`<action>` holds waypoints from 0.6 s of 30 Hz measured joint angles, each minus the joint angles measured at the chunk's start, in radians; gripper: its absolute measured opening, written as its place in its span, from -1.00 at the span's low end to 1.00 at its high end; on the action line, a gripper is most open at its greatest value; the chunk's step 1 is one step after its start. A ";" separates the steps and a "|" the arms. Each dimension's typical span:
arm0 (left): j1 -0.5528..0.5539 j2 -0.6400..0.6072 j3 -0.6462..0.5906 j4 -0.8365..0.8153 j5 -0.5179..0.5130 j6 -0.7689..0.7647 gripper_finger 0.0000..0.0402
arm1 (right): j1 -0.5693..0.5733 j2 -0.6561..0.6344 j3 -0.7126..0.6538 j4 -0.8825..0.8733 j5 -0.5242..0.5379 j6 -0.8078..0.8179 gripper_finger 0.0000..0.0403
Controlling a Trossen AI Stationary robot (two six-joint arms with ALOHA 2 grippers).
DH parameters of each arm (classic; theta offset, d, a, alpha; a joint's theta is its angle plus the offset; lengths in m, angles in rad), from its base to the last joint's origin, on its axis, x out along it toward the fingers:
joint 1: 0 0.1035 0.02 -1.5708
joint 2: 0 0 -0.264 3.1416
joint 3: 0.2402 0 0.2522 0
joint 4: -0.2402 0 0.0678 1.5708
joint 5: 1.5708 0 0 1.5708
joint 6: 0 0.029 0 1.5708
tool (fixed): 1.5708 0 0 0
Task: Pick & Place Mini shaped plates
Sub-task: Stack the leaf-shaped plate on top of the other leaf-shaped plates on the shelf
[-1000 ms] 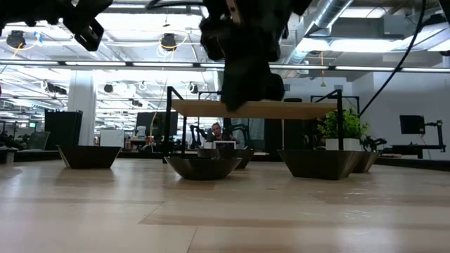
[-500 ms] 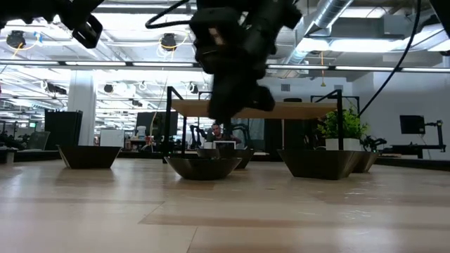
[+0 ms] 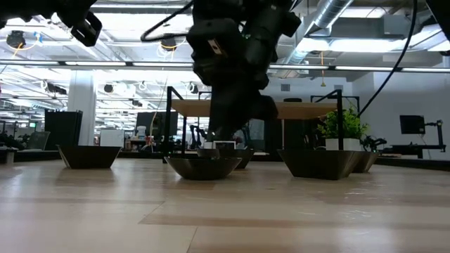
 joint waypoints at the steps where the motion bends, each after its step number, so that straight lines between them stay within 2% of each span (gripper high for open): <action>1: 0.000 0.000 0.000 0.000 0.000 0.000 -0.30 | 0.000 0.002 0.000 -0.011 0.001 0.007 -0.38; 6: 0.000 0.000 0.000 0.000 0.000 0.000 -0.30 | 0.008 0.002 0.000 -0.051 0.057 0.011 -0.28; 18: 0.000 0.000 0.001 0.000 0.000 0.000 -0.30 | 0.014 0.002 -0.014 -0.035 0.089 0.026 -0.32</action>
